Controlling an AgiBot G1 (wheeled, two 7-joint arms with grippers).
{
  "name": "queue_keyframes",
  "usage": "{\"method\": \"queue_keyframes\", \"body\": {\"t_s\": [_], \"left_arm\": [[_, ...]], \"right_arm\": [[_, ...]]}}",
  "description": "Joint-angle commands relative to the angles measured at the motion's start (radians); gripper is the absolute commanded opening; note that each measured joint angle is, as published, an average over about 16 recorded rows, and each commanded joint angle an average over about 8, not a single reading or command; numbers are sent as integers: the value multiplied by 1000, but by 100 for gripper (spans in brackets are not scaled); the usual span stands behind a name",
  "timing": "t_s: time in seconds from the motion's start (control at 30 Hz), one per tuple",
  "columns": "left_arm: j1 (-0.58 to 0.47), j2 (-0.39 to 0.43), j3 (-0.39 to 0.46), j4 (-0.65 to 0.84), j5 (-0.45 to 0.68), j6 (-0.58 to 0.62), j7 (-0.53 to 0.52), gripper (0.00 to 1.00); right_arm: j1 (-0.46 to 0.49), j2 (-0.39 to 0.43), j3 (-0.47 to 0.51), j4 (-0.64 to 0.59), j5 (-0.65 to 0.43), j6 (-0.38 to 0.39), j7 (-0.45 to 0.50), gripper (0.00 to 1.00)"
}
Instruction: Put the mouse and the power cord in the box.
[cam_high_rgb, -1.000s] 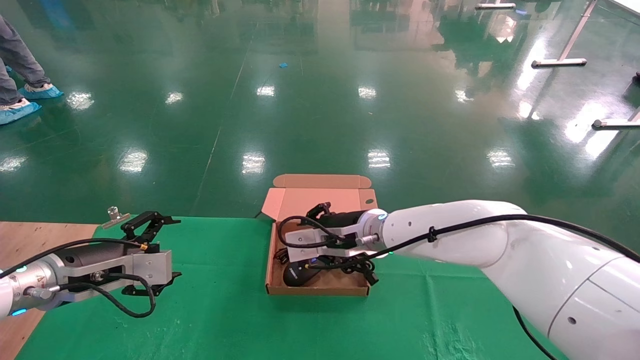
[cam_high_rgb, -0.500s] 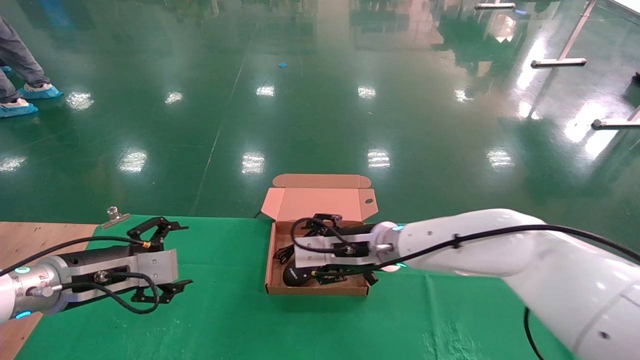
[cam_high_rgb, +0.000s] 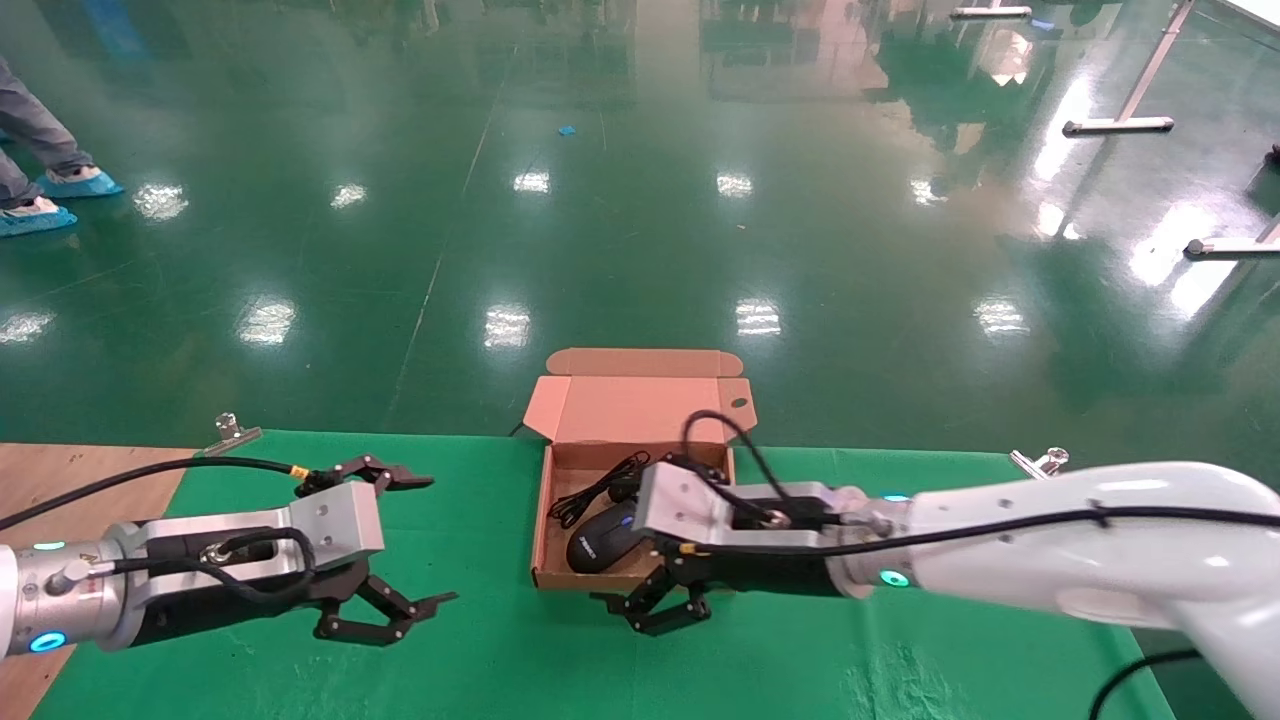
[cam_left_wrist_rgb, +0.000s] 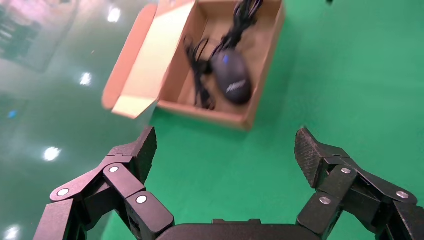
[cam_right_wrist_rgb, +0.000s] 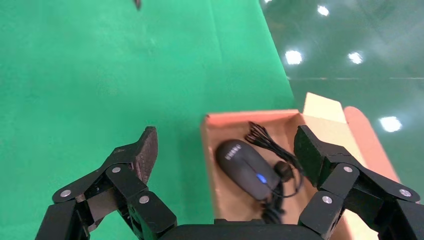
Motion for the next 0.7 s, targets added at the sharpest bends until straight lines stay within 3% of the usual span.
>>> {"method": "queue_keyframes", "body": {"t_s": [0.03,0.7], "left_arm": [[17,2,-40,0,-23,38,-8,100],[188,25,-445,-3,-252,419,-94,100]], "right_arm": [[-19,25,35,21,25,-30,13,100],[-211,280,383,228,281,-329,149,100]]}}
